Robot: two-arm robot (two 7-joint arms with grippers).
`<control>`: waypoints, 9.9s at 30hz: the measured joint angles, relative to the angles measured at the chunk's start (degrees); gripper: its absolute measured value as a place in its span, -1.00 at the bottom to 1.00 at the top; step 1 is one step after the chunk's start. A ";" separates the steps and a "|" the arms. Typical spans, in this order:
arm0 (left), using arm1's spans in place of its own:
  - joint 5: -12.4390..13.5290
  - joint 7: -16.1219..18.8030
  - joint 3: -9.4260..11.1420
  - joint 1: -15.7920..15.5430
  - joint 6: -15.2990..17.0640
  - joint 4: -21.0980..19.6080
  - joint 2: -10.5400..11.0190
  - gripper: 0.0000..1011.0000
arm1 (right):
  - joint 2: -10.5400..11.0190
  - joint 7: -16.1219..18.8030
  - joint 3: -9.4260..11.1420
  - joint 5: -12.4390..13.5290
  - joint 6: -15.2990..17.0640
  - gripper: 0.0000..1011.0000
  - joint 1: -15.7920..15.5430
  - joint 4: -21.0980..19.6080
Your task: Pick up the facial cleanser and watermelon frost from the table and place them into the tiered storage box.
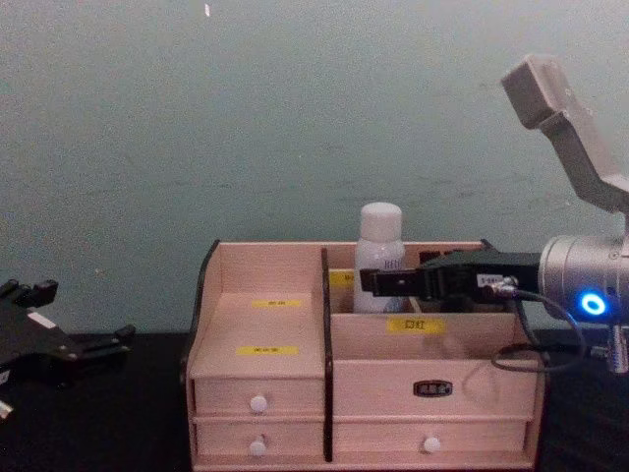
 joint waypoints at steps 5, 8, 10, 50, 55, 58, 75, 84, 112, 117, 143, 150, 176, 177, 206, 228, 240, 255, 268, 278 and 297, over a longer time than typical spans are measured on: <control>0.00 0.00 0.00 0.00 0.00 0.00 0.00 0.98 | 0.06 0.10 0.17 0.14 -0.02 0.98 -0.06 -0.25; 0.00 0.00 0.00 0.00 0.00 0.00 0.00 0.98 | 0.45 0.37 0.60 0.51 0.08 0.98 -0.59 -1.50; 0.00 0.00 0.00 0.00 0.00 0.00 0.00 0.98 | 0.95 0.53 0.94 0.86 0.35 0.98 -1.21 -2.90; 0.00 0.00 0.00 0.00 0.00 0.00 0.00 0.98 | 27.20 9.80 3.05 8.69 -2.73 0.98 -25.86 -30.79; 0.00 0.00 0.00 0.00 0.00 0.00 0.00 0.98 | 27.61 9.50 2.41 8.13 -2.93 0.98 -26.50 -30.42; 0.00 0.00 0.00 0.00 0.00 0.00 0.00 0.98 | 27.64 9.20 1.95 7.68 -2.91 0.98 -26.62 -29.90; 0.00 0.00 0.00 0.00 0.00 0.00 0.00 0.98 | 28.00 9.90 -0.04 5.86 0.84 0.98 -24.35 -29.14; 0.00 0.00 0.00 0.00 0.00 0.00 0.00 0.98 | 27.87 10.18 -1.59 4.51 2.96 0.98 -22.26 -28.62; 0.00 0.00 0.00 0.00 0.00 0.00 0.00 0.98 | 27.33 10.79 -3.95 2.61 5.04 0.98 -20.03 -27.38; 0.00 0.00 0.00 0.00 0.00 0.00 0.00 0.98 | 27.48 10.79 -3.99 2.44 5.13 0.98 -20.14 -27.64; 0.00 0.00 0.00 0.00 0.00 0.00 0.00 0.98 | 27.51 10.69 -3.99 2.39 5.01 0.98 -20.25 -27.74; 0.00 0.00 0.00 0.00 0.00 0.00 0.00 0.98 | 27.51 10.70 -3.95 2.42 5.01 0.98 -20.25 -27.74; 0.00 0.00 0.00 0.00 0.00 0.00 0.00 0.98 | 27.51 10.70 -3.95 2.47 5.00 0.41 -20.25 -27.74; 0.00 0.00 0.00 0.00 0.00 0.00 0.00 0.98 | 27.51 10.69 -3.95 2.46 5.00 0.41 -20.25 -27.74; 0.00 0.00 0.00 0.00 0.00 0.00 0.00 0.98 | 27.31 10.56 -2.97 4.00 5.11 0.41 -20.32 -28.48; 0.00 0.00 0.00 0.00 0.00 0.00 0.00 0.98 | 22.33 10.02 -4.44 4.72 7.86 0.41 -11.92 -28.60; 0.00 0.00 0.00 0.00 0.00 0.00 0.00 0.98 | 16.02 9.85 -7.85 4.92 9.06 0.41 -4.08 -23.13; 0.00 0.00 0.00 0.00 0.00 0.00 0.00 0.98 | 7.25 8.26 -10.78 3.85 9.68 0.41 4.55 -12.62; 0.00 0.00 0.00 0.00 0.00 0.00 0.00 0.98 | -0.15 7.13 -12.03 2.11 7.68 0.41 9.76 -1.28; 0.00 0.00 0.00 0.00 0.00 0.00 0.00 0.98 | -4.58 7.25 -12.00 0.79 4.79 0.41 12.55 5.88; 0.00 0.00 0.00 0.00 0.00 0.00 0.00 0.98 | -8.51 5.60 -10.52 -1.98 5.55 0.41 13.63 12.08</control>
